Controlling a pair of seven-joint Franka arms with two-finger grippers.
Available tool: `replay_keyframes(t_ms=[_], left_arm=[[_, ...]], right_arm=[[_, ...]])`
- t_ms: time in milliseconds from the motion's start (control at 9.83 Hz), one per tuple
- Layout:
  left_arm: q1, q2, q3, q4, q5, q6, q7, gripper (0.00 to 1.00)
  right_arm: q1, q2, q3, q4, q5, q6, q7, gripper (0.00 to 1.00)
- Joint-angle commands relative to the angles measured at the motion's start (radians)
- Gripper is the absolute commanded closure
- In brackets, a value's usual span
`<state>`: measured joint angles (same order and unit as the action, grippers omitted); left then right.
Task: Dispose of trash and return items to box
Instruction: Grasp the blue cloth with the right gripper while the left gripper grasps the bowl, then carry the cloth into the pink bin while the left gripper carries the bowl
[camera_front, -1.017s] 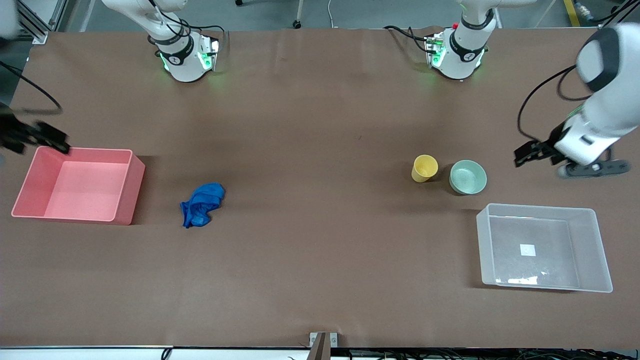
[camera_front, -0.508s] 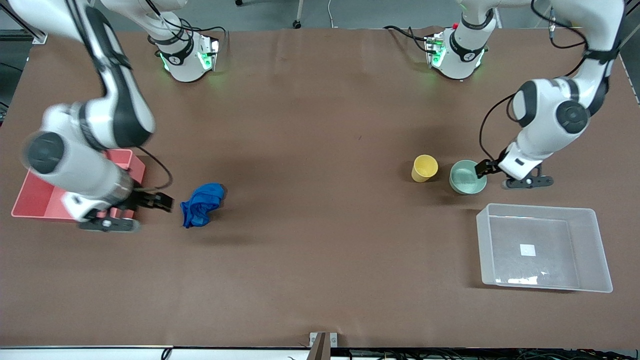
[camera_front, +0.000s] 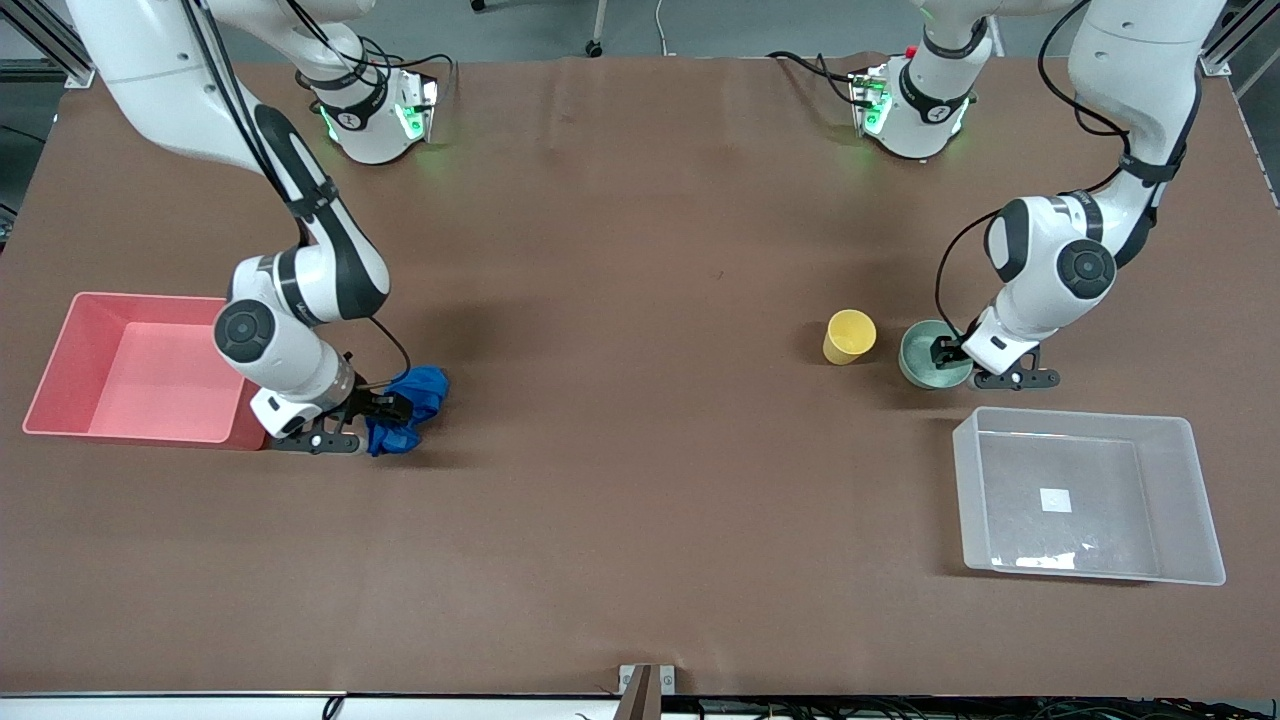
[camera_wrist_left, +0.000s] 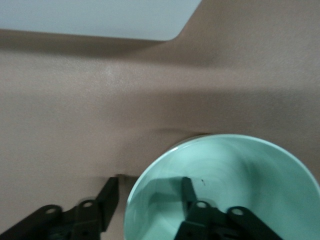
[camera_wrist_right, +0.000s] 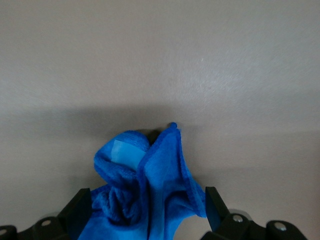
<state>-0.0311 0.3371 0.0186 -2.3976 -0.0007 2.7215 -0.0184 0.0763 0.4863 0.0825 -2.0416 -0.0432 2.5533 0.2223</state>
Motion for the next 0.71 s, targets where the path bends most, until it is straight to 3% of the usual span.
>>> replay_keyframes(t_ms=[0, 203, 305, 407, 508, 610], left_arm=[[-0.001, 0.017, 0.003, -0.025, 0.001, 0.026, 0.018, 1.0], [0.0, -0.022, 0.003, -0.05, 0.001, 0.026, 0.02, 1.0], [0.005, -0.058, 0.001, -0.066, 0.001, 0.02, 0.018, 1.0], [0.005, -0.102, 0.001, -0.084, 0.001, 0.008, 0.02, 1.0], [0.007, -0.153, 0.001, -0.081, -0.001, -0.041, 0.02, 1.0], [0.007, -0.205, 0.001, -0.071, -0.001, -0.102, 0.02, 1.0]], right_arm=[[0.0, 0.02, 0.003, -0.014, -0.018, 0.028, 0.023, 0.0], [0.013, 0.026, 0.005, -0.023, -0.017, 0.024, 0.023, 0.03], [0.013, 0.032, 0.005, -0.026, -0.017, 0.027, 0.026, 0.33], [0.013, 0.035, 0.006, -0.025, -0.015, 0.027, 0.029, 0.74], [0.013, 0.034, 0.005, -0.023, -0.015, 0.022, 0.049, 0.97], [0.013, 0.035, 0.006, -0.009, -0.015, 0.015, 0.066, 0.99]])
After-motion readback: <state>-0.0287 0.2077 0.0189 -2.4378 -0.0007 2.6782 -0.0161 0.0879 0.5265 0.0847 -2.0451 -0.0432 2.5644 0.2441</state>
